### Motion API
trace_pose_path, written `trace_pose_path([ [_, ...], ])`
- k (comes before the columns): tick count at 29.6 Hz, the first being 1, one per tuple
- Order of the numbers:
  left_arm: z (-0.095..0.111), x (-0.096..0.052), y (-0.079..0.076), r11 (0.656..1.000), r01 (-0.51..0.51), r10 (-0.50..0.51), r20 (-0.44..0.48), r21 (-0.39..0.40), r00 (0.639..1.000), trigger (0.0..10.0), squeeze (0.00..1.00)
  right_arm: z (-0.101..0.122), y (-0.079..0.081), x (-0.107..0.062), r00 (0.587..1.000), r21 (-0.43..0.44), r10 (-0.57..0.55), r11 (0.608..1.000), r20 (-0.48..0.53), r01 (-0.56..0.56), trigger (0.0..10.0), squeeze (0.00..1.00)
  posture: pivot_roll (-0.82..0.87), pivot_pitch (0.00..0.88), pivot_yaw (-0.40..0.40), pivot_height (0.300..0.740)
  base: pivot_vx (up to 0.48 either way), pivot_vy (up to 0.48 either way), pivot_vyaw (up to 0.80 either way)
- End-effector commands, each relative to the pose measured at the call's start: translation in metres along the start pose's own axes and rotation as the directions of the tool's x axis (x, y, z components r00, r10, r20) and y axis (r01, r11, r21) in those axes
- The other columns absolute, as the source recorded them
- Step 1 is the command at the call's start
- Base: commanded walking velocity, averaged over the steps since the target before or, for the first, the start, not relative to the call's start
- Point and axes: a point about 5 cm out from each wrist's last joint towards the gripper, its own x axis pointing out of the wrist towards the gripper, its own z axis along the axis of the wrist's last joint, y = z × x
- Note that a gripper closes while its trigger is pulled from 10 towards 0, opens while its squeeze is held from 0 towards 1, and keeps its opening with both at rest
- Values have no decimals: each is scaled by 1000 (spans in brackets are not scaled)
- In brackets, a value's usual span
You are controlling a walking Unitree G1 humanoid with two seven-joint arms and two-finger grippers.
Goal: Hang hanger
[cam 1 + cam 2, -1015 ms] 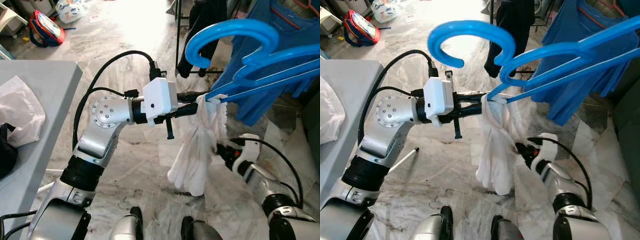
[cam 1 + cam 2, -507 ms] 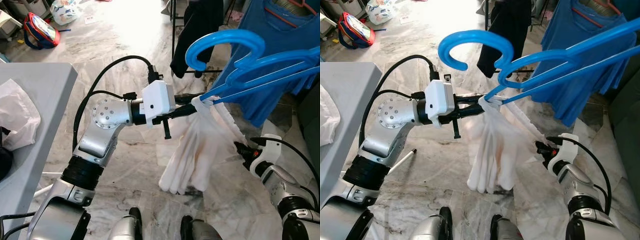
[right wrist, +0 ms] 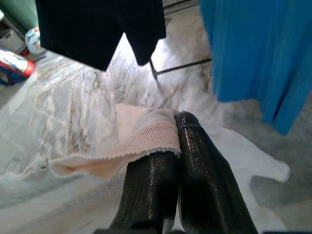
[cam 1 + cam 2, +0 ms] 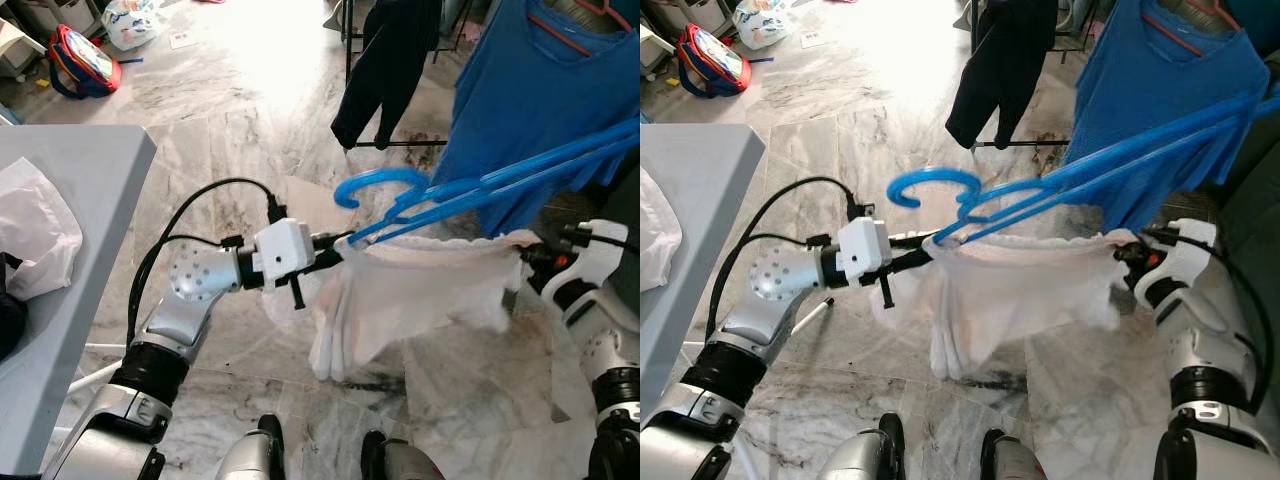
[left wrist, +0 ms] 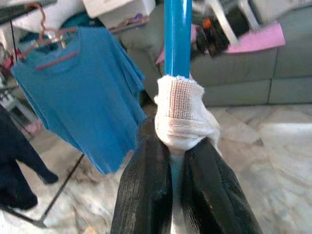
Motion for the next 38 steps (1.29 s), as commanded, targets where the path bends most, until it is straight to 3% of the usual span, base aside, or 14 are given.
trace_pose_path([
  [1, -9, -6, -6, 1000, -13, 13, -17, -10, 1000, 0, 0, 12, -4, -2, 1000, -6, -21, 1000, 24, 21, 0, 0, -13, 267, 1, 740, 0, 0, 0],
  [8, -35, -15, -26, 997, -14, 7, -92, -70, 996, 0, 0, 28, 0, -1, 997, -20, -31, 999, 65, 32, 0, 0, -25, 266, -1, 740, 0, 0, 0],
  [13, -57, -26, -39, 986, -75, 47, -177, -150, 983, 0, 0, 38, 5, -3, 995, -33, -15, 999, 95, 18, 0, 0, -33, 265, -2, 740, 0, 0, 0],
  [27, -72, -33, -48, 977, -119, 76, -230, -177, 970, 0, 0, 53, 4, -6, 993, -42, -35, 998, 112, 40, 0, 0, -38, 260, -2, 740, 0, 0, 0],
  [38, -83, -42, -66, 985, -40, -13, -301, -167, 953, 0, 0, 68, 15, 1, 991, -51, -20, 998, 134, 27, 0, 0, -43, 258, -2, 740, 0, 0, 0],
])
